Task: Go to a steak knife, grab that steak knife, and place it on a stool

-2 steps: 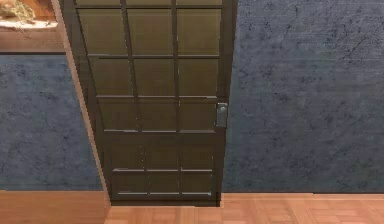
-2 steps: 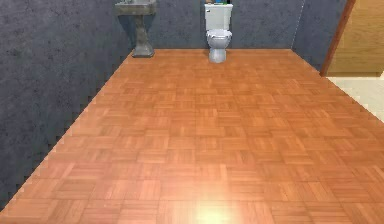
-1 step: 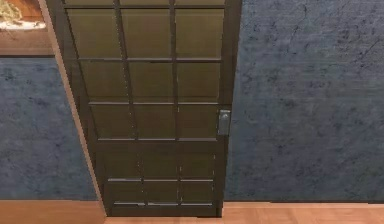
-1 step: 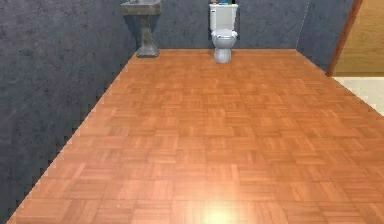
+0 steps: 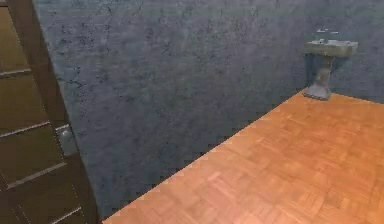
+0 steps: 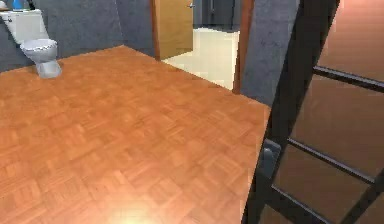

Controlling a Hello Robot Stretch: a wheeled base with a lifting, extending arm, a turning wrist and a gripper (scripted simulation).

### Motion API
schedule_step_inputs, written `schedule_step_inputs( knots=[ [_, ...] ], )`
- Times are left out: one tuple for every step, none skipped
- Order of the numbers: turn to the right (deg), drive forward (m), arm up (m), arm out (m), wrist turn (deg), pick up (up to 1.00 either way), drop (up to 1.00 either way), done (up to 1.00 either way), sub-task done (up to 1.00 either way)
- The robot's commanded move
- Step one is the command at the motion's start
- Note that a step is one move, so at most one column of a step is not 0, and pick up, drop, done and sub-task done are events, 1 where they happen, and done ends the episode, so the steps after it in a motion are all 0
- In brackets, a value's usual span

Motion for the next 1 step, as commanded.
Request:
schedule_step_inputs(
  knots=[
    [39.0,0.00,0.00,0.00,0.0,0.00,0.00,0.00,0.00]
  ],
)
